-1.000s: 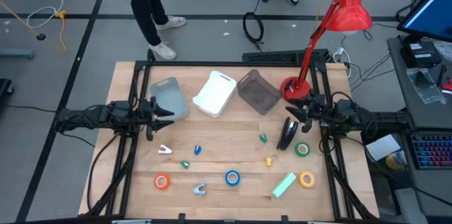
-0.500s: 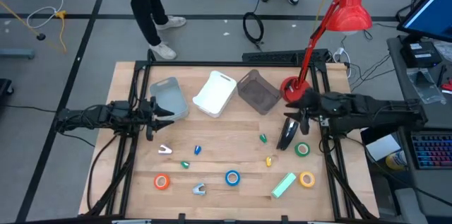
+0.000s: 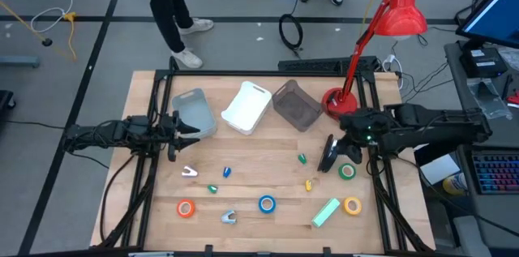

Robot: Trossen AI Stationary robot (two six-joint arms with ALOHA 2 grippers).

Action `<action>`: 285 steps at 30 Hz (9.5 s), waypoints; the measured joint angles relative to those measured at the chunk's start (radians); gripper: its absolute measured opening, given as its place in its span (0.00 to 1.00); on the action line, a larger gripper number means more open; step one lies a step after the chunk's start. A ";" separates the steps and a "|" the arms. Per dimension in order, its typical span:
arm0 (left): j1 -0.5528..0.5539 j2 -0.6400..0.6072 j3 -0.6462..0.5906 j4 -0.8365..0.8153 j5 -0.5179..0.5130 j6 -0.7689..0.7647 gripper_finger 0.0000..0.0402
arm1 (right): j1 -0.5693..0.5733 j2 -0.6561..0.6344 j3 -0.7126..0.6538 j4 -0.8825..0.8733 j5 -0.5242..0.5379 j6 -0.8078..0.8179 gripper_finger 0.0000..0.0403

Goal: Pick and place Stapler, Stapler remover, tape
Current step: Put the large light green stapler into the gray bin

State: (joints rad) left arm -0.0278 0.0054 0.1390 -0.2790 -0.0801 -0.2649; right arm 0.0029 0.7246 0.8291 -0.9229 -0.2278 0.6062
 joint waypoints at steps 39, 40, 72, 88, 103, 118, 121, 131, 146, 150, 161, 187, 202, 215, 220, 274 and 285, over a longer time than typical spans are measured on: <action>0.000 0.000 0.000 0.000 -0.001 0.000 0.46 | 0.529 0.382 0.000 0.426 -0.007 0.178 0.33; 0.000 0.000 0.000 0.000 -0.001 0.000 0.46 | 0.535 0.388 0.000 0.437 -0.010 0.168 0.31; 0.000 0.000 0.000 0.000 -0.001 -0.001 0.46 | 0.581 0.411 0.000 0.373 -0.012 -0.438 0.01; 0.000 0.000 0.000 0.000 -0.001 -0.001 0.46 | 0.581 0.491 0.000 0.317 -0.011 -0.466 0.31; 0.000 0.000 0.000 0.000 -0.001 -0.001 0.46 | 0.581 0.520 0.000 0.374 -0.043 -0.502 0.53; 0.000 0.000 0.000 0.000 -0.009 0.025 0.46 | 0.581 0.663 0.000 0.373 -0.083 -0.541 0.54; 0.000 0.000 0.000 0.000 -0.018 0.039 0.46 | 0.581 0.684 0.000 0.376 -0.082 -0.544 0.54; 0.000 0.000 0.000 -0.001 -0.026 0.042 0.46 | 0.581 0.716 0.000 0.374 -0.057 -0.547 0.51; 0.000 0.000 0.000 -0.001 -0.026 0.042 0.46 | 0.581 0.716 0.000 0.373 -0.059 -0.547 0.36; 0.000 0.000 0.000 -0.001 -0.026 0.048 0.46 | 0.581 0.715 0.000 0.373 -0.059 -0.547 0.34; 0.000 0.000 0.000 -0.001 -0.026 0.053 0.46 | 0.581 0.715 0.000 0.373 -0.057 -0.514 0.33; 0.000 0.000 0.000 0.003 -0.026 0.021 0.46 | 0.581 0.602 -0.001 0.342 -0.004 -0.427 0.33; 0.000 0.000 0.000 0.053 -0.026 0.021 0.46 | 0.581 0.602 -0.001 0.343 -0.004 -0.384 0.32; 0.000 0.000 0.000 0.053 -0.026 0.021 0.46 | 0.581 0.602 -0.001 0.358 -0.004 -0.376 0.31; 0.000 0.000 0.000 0.053 -0.026 0.020 0.46 | 0.581 0.602 -0.001 0.358 -0.004 -0.313 0.31; -0.001 0.143 0.000 0.424 -0.070 -0.283 0.46 | 0.226 0.498 0.000 0.899 0.548 -0.444 0.31; -0.001 0.598 0.071 0.697 0.060 -0.312 0.46 | 0.181 0.537 0.000 0.964 0.594 -0.472 0.31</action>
State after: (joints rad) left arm -0.0284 0.6037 0.2104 0.4178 -0.0206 -0.5774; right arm 0.1834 1.2612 0.8288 0.0409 0.3664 0.1343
